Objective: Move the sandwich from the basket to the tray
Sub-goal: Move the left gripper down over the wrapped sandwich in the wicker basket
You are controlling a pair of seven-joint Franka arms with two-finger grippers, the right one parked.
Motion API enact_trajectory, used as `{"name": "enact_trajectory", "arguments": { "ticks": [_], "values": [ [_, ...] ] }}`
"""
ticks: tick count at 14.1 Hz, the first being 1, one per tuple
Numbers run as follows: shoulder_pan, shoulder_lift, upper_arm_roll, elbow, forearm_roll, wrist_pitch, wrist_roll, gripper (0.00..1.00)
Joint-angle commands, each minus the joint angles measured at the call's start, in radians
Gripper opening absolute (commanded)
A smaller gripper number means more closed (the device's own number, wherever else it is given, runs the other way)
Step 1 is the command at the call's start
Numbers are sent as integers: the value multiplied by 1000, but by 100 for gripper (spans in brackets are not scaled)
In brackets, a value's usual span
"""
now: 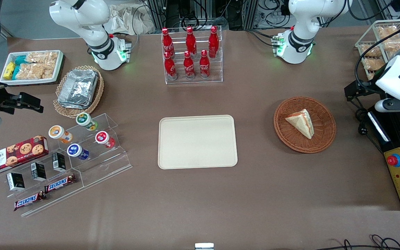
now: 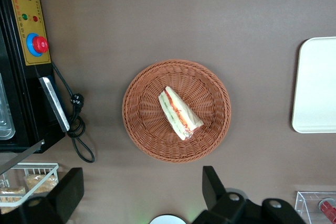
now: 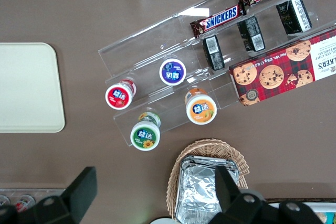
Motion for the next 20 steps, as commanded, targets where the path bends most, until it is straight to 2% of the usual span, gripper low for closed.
{"name": "enact_trajectory", "arguments": {
  "ticks": [1, 4, 6, 8, 12, 15, 18, 20],
  "values": [
    [-15, 17, 9, 37, -3, -7, 10, 100],
    [-18, 19, 8, 40, 3, -7, -45, 100],
    [-17, 23, -4, 30, -17, 2, -274, 100],
    [-17, -4, -4, -73, -54, 100, -434, 100],
    [-20, -24, -33, -246, -54, 295, -873, 100],
    [-20, -38, -35, -418, -56, 398, -957, 100],
    [-14, -78, -35, -649, -54, 614, -995, 100],
    [-9, -70, -33, -723, -54, 688, -1000, 100]
  ]
}}
